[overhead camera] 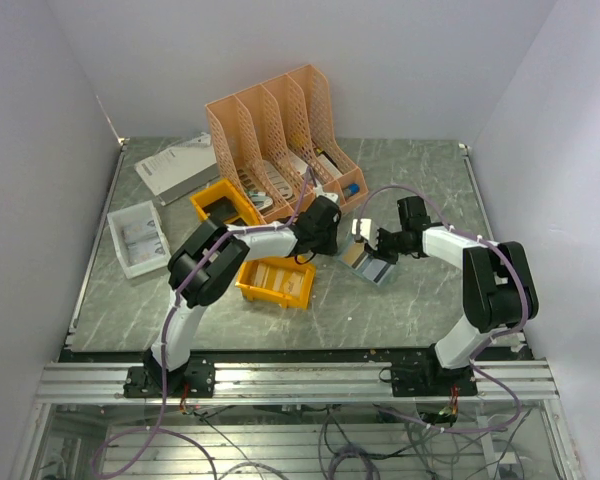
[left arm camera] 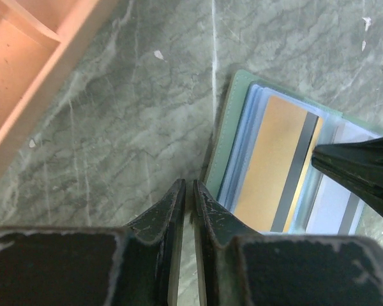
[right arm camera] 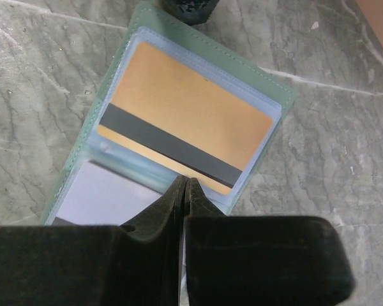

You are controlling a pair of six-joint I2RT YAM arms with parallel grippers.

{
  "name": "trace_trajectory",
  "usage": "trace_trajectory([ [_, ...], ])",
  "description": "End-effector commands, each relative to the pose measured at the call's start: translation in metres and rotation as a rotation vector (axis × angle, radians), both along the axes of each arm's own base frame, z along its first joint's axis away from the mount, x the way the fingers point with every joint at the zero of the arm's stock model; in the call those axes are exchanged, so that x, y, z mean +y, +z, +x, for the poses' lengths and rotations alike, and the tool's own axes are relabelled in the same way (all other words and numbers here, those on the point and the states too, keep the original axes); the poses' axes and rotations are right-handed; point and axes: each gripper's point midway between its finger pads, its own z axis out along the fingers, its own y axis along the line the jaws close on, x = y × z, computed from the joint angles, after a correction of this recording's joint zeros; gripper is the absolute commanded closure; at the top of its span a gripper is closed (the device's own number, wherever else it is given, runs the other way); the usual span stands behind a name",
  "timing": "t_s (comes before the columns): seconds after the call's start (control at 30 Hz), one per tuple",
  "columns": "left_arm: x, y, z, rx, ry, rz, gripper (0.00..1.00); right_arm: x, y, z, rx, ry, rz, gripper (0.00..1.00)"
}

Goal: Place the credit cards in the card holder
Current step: Turn over the card slot in the card holder.

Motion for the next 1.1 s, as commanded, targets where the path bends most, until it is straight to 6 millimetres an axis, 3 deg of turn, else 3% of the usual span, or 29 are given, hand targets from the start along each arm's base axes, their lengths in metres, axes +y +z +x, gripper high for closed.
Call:
trace_trajectory([
  [0.0,-0.002,-0.013,-0.031,0.081,-0.051,0.008,0.78,-0.001,-0.003,0.005,-0.008,-0.015,-0.016,1.00],
  [0.57,-0.010,-0.002,-0.050,0.078,-0.060,-0.028,0.78,0.008,0.012,0.009,-0.008,-0.052,0.058,1.00],
  [0.7,-0.005,0.004,-0.049,0.067,-0.037,-0.031,0.78,0.002,0.035,0.006,0.030,-0.095,0.149,1.00],
  [0.8,-0.005,0.018,-0.052,0.048,-0.037,-0.061,0.78,-0.001,0.055,-0.004,0.092,-0.139,0.261,1.00],
  [0.93,-0.008,0.049,-0.058,-0.025,-0.043,-0.115,0.77,-0.003,0.064,-0.005,0.262,-0.278,0.355,0.99],
  [1.07,-0.003,0.083,-0.056,-0.115,-0.008,-0.182,0.76,-0.001,0.055,0.001,0.442,-0.395,0.378,0.99],
])
